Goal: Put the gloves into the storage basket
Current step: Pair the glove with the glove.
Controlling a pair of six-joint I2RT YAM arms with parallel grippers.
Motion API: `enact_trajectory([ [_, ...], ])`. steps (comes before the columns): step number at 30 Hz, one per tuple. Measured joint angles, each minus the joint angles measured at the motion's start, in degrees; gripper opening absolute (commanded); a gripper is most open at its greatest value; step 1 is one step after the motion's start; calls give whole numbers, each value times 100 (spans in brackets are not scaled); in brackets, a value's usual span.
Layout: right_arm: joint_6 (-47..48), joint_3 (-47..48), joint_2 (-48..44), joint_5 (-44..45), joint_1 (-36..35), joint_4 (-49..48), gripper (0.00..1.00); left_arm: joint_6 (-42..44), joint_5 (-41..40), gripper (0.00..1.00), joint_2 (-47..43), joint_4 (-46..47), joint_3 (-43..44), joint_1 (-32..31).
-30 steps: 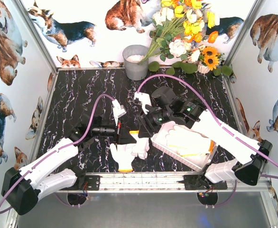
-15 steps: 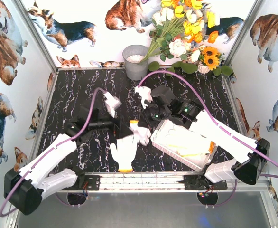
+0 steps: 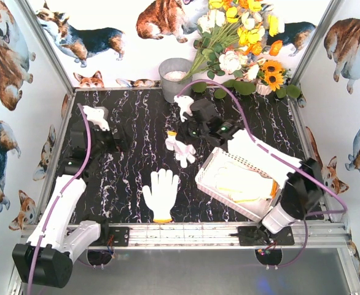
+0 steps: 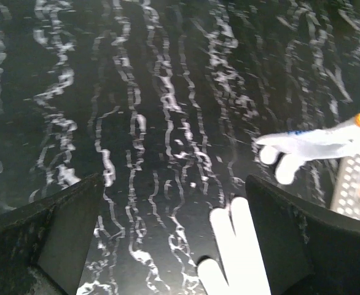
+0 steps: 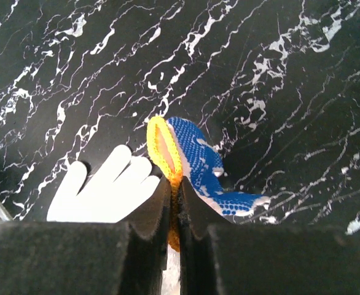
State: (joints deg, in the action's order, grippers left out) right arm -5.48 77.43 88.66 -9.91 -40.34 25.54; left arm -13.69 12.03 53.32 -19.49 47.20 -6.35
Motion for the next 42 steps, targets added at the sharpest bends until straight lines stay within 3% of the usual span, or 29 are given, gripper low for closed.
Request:
enact_trajectory([
  [5, -7, -356, 247, -72, -103, -901, 0, 55, -662, 93, -85, -111, -11, 166],
  [14, -409, -1635, 286, -103, -765, -2026, 0, 72, -984, 93, -212, -140, -42, 170],
  [19, -487, -1530, 356, 236, -752, -2251, 0, 72, -1021, 94, -212, -140, -52, 170],
  [30, 291, -284, 507, 833, -717, -2345, 0, 90, -1241, 94, -304, -177, -74, 170],
  [34, 466, -378, 503, 861, -723, -2463, 0, 90, -1368, 94, -450, -175, -87, 170],
  [42, 509, -1469, 507, 748, -1110, -2656, 0, 90, -1475, 94, -542, -173, -92, 170],
])
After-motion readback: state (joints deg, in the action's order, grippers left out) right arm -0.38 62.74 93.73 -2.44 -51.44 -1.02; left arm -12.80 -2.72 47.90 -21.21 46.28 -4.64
